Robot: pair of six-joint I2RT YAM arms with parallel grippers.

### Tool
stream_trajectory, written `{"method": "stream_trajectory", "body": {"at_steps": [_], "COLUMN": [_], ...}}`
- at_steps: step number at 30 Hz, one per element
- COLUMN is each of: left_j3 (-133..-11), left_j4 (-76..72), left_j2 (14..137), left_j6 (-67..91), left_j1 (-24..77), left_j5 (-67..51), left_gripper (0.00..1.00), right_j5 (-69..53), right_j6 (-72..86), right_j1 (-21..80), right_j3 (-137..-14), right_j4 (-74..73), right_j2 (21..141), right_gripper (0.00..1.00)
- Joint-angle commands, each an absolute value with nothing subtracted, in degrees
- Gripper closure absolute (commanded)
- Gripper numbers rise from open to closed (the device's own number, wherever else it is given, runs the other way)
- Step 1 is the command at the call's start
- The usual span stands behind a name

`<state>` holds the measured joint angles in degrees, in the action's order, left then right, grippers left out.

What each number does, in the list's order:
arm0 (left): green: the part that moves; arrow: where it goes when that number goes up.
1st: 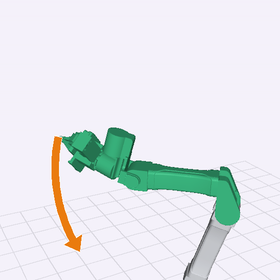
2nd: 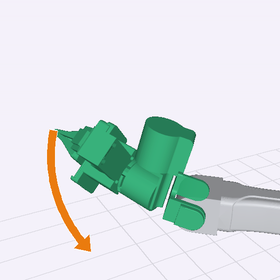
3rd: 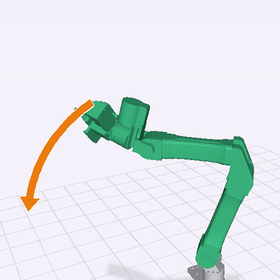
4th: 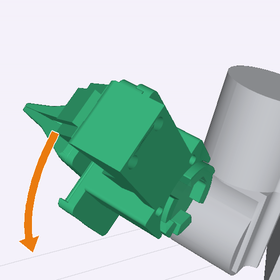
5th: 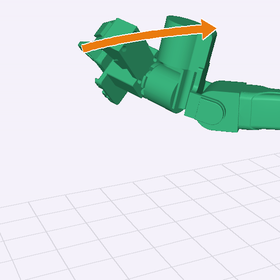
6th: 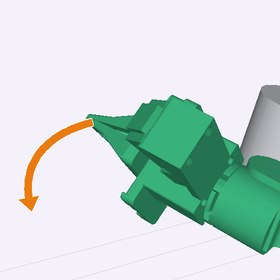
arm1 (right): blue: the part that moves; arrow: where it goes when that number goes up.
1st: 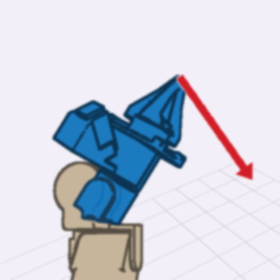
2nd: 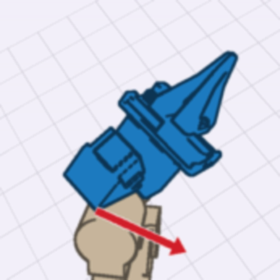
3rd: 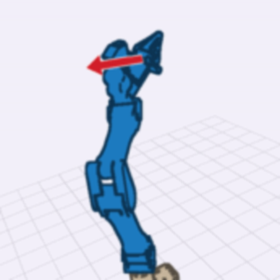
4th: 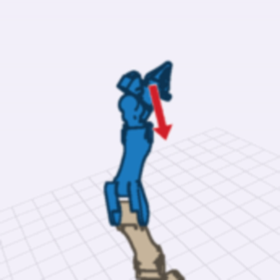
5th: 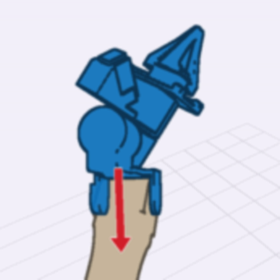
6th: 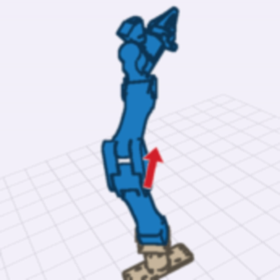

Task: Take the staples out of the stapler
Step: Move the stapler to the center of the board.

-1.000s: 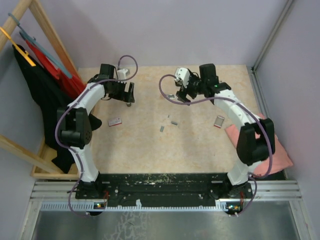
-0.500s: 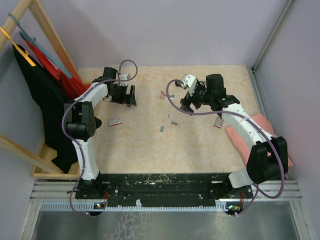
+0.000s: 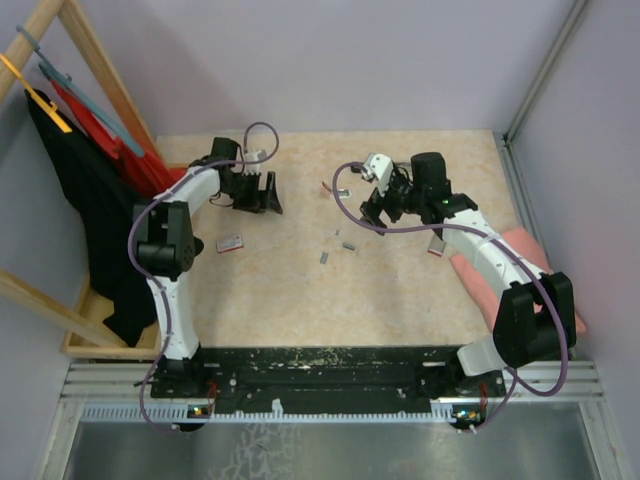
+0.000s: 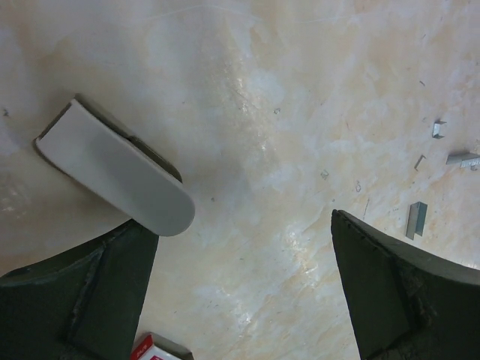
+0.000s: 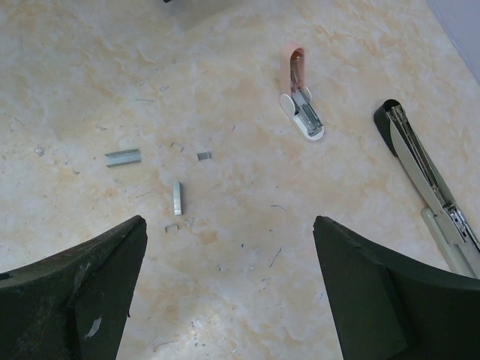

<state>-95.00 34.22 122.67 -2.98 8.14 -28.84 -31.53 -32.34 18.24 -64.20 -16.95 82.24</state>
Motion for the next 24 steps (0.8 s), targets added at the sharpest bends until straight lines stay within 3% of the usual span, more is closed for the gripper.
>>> {"method": "stream_trajectory", "body": {"at_steps": [1,16,24], "left_j3": [-95.6,-103.3,-100.9], "left_j4": [32.6,32.9,34.5], "left_j2": [124.1,127.9,121.9], "left_j6": [-1.8,-2.1,-8.0], "left_j1": [9.8,13.6,13.6], "left_j5": [-30.8,-31.2,-34.9], "left_gripper": [0.0,0.01,0.01], "right_j5": [-33.1,-32.7,-34.3], "right_j6": [-32.4,-33.6,-36.4], "right_j1": [18.0,18.1,18.1], "right_j3": [-64.6,-64.1,-63.9], "right_j4": [-14.8,-15.2,-16.7], "right_j2": [80.6,80.3,80.2], "right_gripper": [0.08,0.06,0.06]}}
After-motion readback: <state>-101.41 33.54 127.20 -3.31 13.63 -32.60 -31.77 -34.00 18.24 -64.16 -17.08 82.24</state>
